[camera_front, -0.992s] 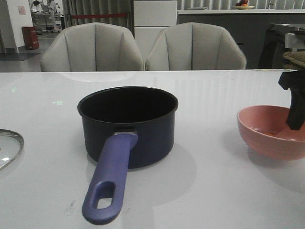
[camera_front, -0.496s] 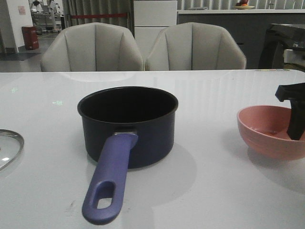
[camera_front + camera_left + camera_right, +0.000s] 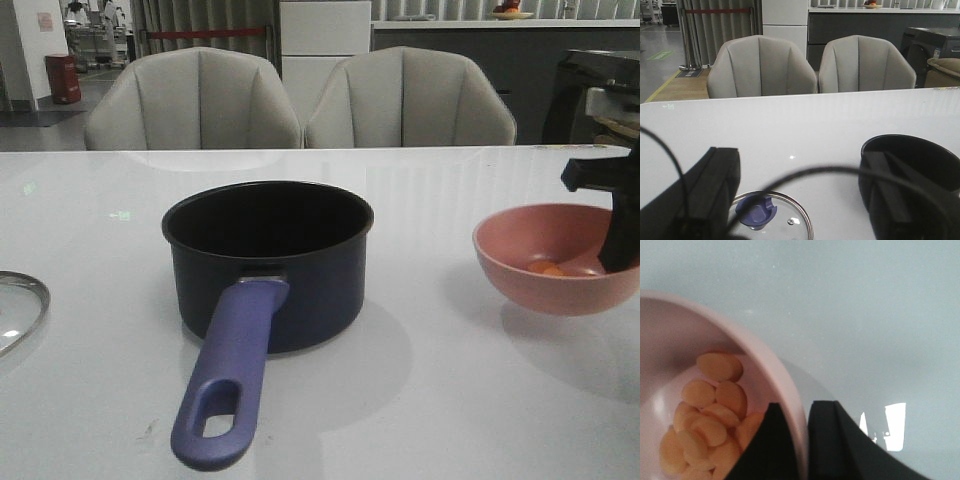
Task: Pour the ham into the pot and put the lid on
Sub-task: 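Lift the pink bowl and carry it over the saucepan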
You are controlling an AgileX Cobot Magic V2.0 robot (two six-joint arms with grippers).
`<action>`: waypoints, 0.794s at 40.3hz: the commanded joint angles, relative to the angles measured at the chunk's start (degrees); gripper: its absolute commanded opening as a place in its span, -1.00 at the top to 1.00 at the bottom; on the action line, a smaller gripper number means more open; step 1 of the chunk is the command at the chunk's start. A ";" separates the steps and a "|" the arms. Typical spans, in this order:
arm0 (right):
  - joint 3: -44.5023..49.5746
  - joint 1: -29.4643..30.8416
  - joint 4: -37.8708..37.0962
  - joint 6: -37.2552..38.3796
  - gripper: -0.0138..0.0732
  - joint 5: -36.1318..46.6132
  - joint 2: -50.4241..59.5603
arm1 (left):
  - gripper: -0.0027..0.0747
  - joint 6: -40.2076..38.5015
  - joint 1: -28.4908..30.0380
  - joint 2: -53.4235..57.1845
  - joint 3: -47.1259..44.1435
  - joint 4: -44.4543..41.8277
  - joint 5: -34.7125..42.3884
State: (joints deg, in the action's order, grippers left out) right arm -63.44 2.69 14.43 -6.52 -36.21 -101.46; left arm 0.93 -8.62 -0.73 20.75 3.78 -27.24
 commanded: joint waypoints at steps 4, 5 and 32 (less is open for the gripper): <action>-1.68 -2.19 0.18 -1.17 0.35 3.84 10.41 | -0.45 -0.14 -0.24 -0.75 1.51 0.23 4.77; -1.68 -2.62 0.18 -1.17 0.35 3.90 11.39 | -0.45 -0.14 -0.24 -0.75 1.51 0.23 4.77; -1.87 -26.07 -0.50 -1.27 0.35 14.34 19.03 | -0.45 -0.14 -0.24 -0.75 1.51 0.23 4.77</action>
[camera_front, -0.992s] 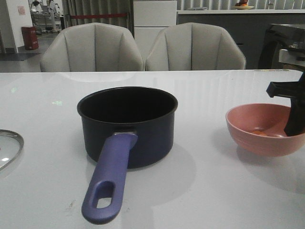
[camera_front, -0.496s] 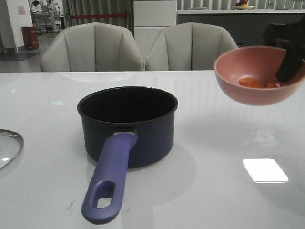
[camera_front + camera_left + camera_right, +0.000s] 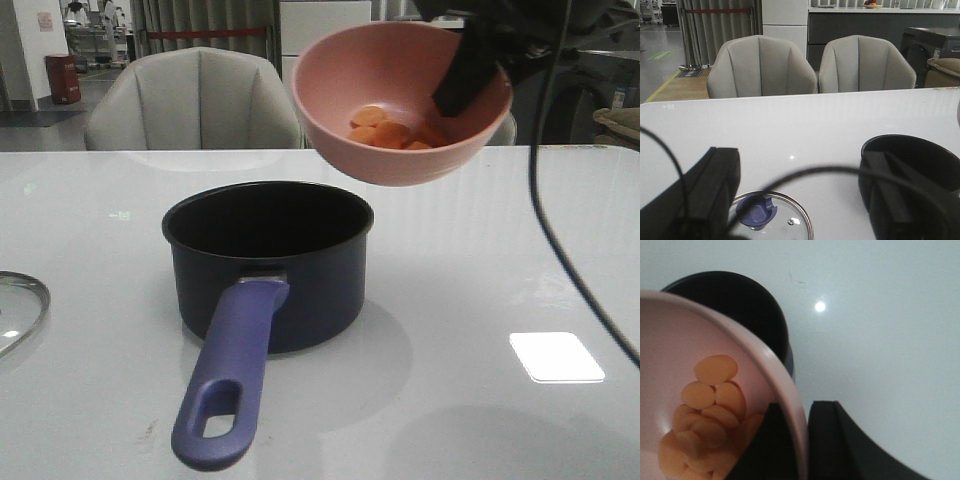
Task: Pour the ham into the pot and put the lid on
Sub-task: 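Lift the pink bowl and carry it over the saucepan, then tilt the pink bowl with the right gripper to pour ham into saucepan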
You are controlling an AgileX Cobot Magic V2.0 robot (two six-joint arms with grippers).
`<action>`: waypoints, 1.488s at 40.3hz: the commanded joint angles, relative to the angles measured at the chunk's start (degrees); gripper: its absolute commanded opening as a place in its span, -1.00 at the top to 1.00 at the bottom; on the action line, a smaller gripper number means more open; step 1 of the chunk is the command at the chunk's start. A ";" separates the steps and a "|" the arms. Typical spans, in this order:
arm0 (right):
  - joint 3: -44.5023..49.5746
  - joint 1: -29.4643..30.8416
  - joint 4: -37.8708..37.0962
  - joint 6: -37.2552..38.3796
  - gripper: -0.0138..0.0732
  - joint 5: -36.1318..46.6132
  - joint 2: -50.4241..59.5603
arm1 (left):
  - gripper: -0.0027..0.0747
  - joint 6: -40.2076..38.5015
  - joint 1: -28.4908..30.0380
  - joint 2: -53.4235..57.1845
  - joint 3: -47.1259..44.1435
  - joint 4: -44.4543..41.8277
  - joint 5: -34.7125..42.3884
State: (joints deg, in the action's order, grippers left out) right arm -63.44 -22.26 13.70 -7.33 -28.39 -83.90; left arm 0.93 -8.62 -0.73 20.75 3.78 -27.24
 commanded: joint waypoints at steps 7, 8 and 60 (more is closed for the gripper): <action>-5.29 -1.69 0.10 -0.46 0.35 6.11 -1.60 | -0.45 -0.14 -0.24 -0.75 1.51 0.23 4.77; -6.06 -1.69 -0.08 -0.51 0.35 5.69 -2.00 | -0.45 -0.14 -0.24 -0.75 1.51 0.23 4.77; -4.57 -9.49 -12.50 -1.40 0.35 49.76 -9.58 | -0.45 -0.14 -0.24 -0.75 1.51 0.23 4.80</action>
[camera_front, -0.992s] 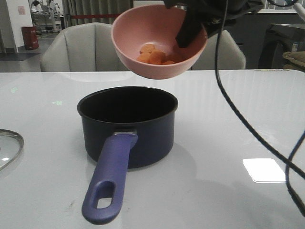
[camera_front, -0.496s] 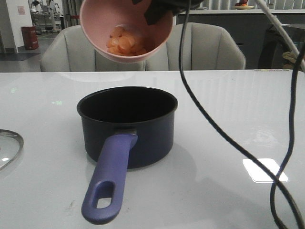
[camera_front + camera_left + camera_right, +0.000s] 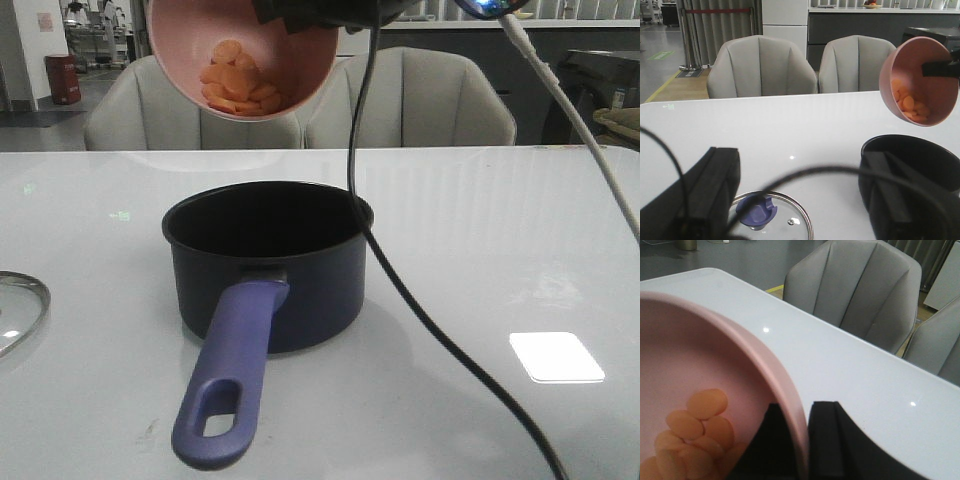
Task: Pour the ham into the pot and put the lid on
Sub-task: 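Tilt the pink bowl with the right gripper to pour ham into saucepan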
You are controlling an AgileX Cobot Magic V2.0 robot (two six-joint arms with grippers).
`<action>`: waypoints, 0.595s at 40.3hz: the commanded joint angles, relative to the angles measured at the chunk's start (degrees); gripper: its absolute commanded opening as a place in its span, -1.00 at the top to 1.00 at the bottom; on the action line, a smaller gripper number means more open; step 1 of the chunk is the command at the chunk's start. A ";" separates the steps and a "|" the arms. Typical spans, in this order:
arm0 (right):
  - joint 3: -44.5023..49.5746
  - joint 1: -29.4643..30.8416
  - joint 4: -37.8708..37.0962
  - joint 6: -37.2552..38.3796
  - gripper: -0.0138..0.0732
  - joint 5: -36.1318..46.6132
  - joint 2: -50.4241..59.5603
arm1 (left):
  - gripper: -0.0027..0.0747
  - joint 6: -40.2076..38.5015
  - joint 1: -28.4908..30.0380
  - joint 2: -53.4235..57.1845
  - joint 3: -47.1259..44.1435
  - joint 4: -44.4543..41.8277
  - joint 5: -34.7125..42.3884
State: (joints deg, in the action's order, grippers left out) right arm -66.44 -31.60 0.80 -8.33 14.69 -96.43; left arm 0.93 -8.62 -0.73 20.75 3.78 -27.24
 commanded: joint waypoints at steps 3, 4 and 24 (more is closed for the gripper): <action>-1.58 -0.15 0.40 -0.39 0.35 7.10 2.96 | -0.45 -0.14 -0.24 -0.75 1.51 0.23 4.80; -1.58 -0.15 0.40 -0.39 0.35 7.53 2.96 | -0.45 -0.14 -0.24 -0.75 1.51 0.23 4.80; 4.58 0.52 1.06 -2.97 0.35 28.66 2.96 | -0.45 -0.14 -0.24 -0.75 1.51 0.23 4.80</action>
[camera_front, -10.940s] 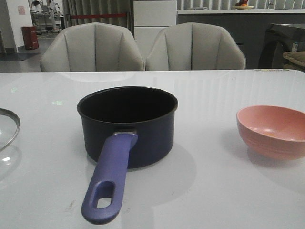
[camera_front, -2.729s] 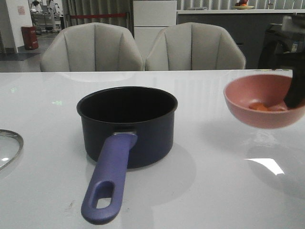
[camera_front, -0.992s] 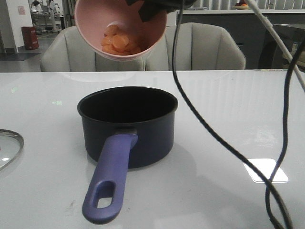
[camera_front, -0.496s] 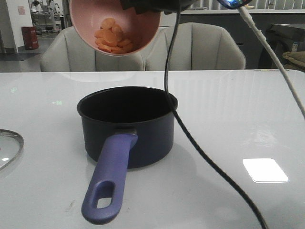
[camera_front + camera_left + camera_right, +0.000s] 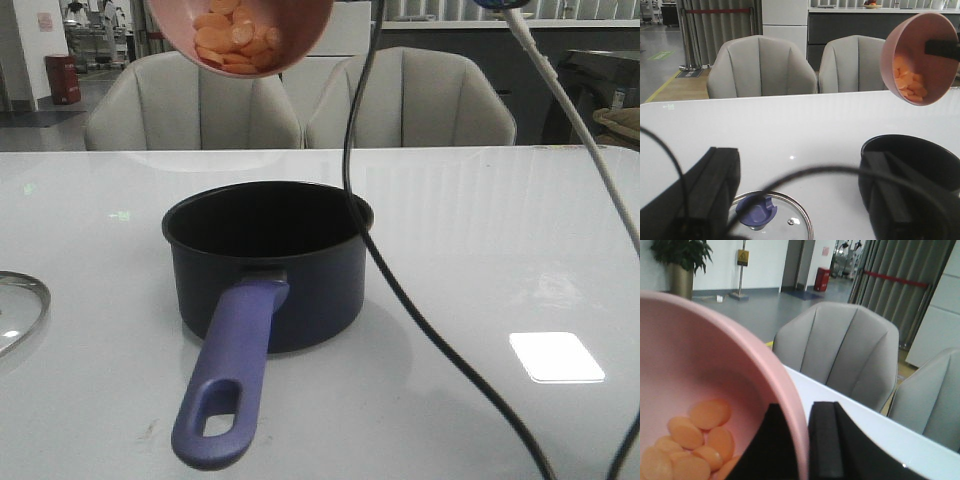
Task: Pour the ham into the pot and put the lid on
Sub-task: 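Tilt the pink bowl with the right gripper to pour ham into saucepan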
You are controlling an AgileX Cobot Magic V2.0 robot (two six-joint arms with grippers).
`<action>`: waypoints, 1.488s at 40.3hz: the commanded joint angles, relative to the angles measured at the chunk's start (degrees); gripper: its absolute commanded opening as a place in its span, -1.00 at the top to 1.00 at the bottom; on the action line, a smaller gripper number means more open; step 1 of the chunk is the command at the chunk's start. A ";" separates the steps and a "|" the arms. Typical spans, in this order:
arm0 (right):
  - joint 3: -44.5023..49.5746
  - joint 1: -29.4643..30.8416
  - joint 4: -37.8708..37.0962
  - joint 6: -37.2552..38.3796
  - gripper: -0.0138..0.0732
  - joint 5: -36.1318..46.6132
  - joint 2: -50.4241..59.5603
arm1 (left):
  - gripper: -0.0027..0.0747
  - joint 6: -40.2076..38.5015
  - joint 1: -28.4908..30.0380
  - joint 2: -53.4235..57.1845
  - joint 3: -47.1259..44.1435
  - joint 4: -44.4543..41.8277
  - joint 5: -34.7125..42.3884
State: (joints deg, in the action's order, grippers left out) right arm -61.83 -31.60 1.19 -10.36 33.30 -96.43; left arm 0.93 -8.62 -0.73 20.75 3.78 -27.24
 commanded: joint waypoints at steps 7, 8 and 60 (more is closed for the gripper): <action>1.49 0.90 1.00 -4.72 0.35 11.83 2.77 | -0.45 -0.14 -0.24 -0.75 1.51 0.23 4.80; 1.49 0.90 0.94 -5.85 0.35 11.83 2.77 | -0.45 -0.14 -0.24 -0.75 1.51 0.23 4.80; 4.83 0.87 -10.94 -45.40 0.35 25.60 1.49 | -0.45 -0.14 -0.24 -0.75 1.51 0.23 4.80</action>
State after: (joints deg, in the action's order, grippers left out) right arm -55.80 -31.02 -8.27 -54.52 52.40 -97.62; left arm 0.93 -8.62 -0.73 20.75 3.78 -27.24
